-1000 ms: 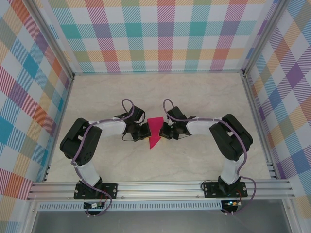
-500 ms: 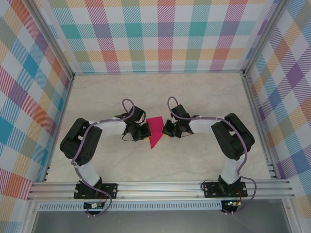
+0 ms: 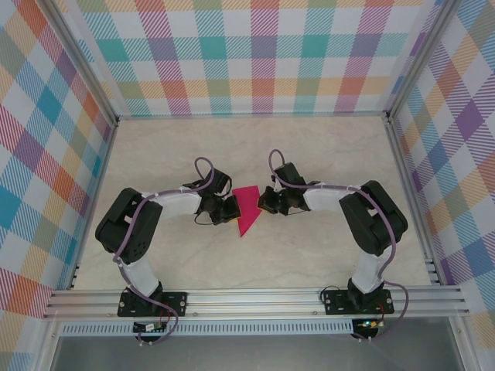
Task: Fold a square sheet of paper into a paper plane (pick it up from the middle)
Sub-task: Third fold the triangle at the center of the table.
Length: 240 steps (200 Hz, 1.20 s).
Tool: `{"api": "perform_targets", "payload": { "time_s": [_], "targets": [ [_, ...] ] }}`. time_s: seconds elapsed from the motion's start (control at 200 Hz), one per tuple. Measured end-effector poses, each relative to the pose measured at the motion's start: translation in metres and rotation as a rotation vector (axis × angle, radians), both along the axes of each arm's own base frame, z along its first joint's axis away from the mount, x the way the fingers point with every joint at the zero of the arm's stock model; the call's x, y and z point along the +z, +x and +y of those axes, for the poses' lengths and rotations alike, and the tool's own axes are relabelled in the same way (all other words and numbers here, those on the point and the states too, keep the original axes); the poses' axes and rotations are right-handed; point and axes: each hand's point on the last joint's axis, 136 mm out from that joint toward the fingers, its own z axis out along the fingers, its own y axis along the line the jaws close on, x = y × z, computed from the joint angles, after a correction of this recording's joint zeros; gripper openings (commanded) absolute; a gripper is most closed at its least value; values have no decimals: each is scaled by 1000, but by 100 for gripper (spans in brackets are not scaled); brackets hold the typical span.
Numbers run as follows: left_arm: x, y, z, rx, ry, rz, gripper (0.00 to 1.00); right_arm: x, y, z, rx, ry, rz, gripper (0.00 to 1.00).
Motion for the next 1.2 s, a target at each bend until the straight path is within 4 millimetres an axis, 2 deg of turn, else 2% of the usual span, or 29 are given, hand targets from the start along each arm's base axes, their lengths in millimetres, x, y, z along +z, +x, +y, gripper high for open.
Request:
{"api": "perform_targets", "payload": {
  "time_s": [0.13, 0.285, 0.42, 0.515, 0.585, 0.665, 0.805, 0.955, 1.2],
  "targets": [
    [0, 0, 0, 1, 1, -1, 0, -13, -4, -4, -4, -31, 35, 3],
    [0, 0, -1, -2, 3, -2, 0, -15, -1, -8, -40, -54, 49, 3],
    [0, 0, 0, -1, 5, -3, 0, -9, -1, -20, -99, -74, 34, 3],
    [0, 0, -1, -2, 5, -4, 0, 5, -8, -24, -111, -60, 10, 3],
    [0, 0, -1, -1, 5, -4, 0, 20, -13, -12, -86, -21, -15, 3],
    [0, 0, -1, -1, 5, -4, 0, 32, -26, 13, -29, 45, -25, 3],
    [0, 0, -1, -1, 5, -4, 0, 28, -60, 39, 52, 114, 29, 3],
    [0, 0, -1, -1, 5, -4, 0, 12, -79, 47, 78, 120, 94, 3],
    [0, 0, 0, 0, 5, -4, 0, 6, -79, 50, 77, 131, 113, 2]
  ]
}}
